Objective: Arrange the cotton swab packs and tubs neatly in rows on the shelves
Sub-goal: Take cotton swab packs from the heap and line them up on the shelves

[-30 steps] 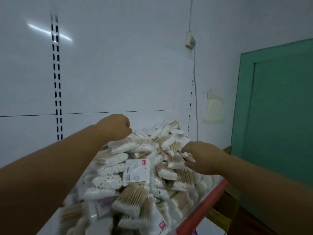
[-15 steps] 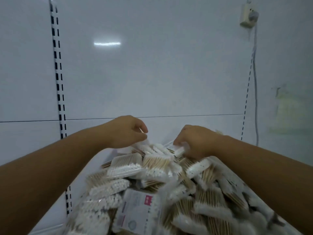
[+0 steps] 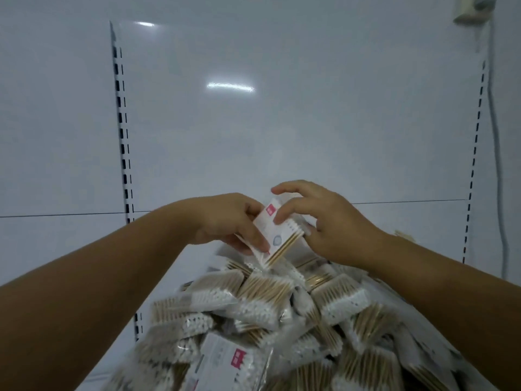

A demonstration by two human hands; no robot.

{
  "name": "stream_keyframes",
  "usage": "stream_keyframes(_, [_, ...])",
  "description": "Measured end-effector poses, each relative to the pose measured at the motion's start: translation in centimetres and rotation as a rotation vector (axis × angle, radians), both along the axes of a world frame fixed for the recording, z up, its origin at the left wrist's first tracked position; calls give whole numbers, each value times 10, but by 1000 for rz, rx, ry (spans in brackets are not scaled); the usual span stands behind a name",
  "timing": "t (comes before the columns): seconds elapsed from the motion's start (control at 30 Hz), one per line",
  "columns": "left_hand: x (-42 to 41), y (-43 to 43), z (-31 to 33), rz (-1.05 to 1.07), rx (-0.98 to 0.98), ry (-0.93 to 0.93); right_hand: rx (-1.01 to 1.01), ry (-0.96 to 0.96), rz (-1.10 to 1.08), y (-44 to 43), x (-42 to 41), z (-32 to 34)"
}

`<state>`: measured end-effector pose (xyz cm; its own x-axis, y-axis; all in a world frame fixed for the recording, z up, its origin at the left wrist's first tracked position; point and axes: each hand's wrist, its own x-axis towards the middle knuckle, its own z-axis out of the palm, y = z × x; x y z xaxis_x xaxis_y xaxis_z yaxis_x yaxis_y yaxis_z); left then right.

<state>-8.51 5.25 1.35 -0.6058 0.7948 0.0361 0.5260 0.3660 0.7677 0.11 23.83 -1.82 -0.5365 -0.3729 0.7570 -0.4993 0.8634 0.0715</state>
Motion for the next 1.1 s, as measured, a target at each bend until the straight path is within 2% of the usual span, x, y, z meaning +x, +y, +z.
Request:
stream_keyframes(0.07, [-8,-10,-4,38,55,-48,-81,-19,-56,-9,-3,-4])
stream_keyframes(0.13, [-16,-21,-10,120,201,-142,-180,-216,-288,-12,-5,-8])
stream_keyframes(0.2, [-21,-29,-13,191,342,-216,-11,-457,-557,-13,-9,-13])
stream_keyframes(0.27, [-24,-36,-14,210,395,-246,86,-567,-623,-16,-15,-21])
stream_keyframes(0.4, [-24,-45,-15,221,367,-288,-33,-581,-526,-14,-26,-23])
stream_keyframes(0.47, [-24,-48,-17,232,393,-314,-106,-521,-514,-8,-26,-18])
stream_keyframes(0.53, [-26,-52,-18,261,428,-308,-285,-453,-477,2,-24,-10])
stream_keyframes(0.6, [-28,-54,-20,297,420,-270,-558,-444,-332,6,-17,1])
stream_keyframes(0.67, [-27,-54,-21,302,395,-260,-729,-460,-176,4,-10,8])
stream_keyframes(0.8, [-14,-43,-23,208,428,-366,-709,-453,-70,-12,-8,11])
stream_keyframes(0.9, [1,-32,-24,96,484,-444,-575,-259,-178,-23,-19,13])
stream_keyframes(1.0, [9,-26,-26,77,477,-373,-466,-116,-215,-40,-27,14])
stream_keyframes(1.03, [8,-26,-27,108,481,-333,-496,-122,-174,-45,-29,14])
stream_keyframes(1.1, [2,-33,-28,192,534,-281,-720,-244,-16,-51,-32,16])
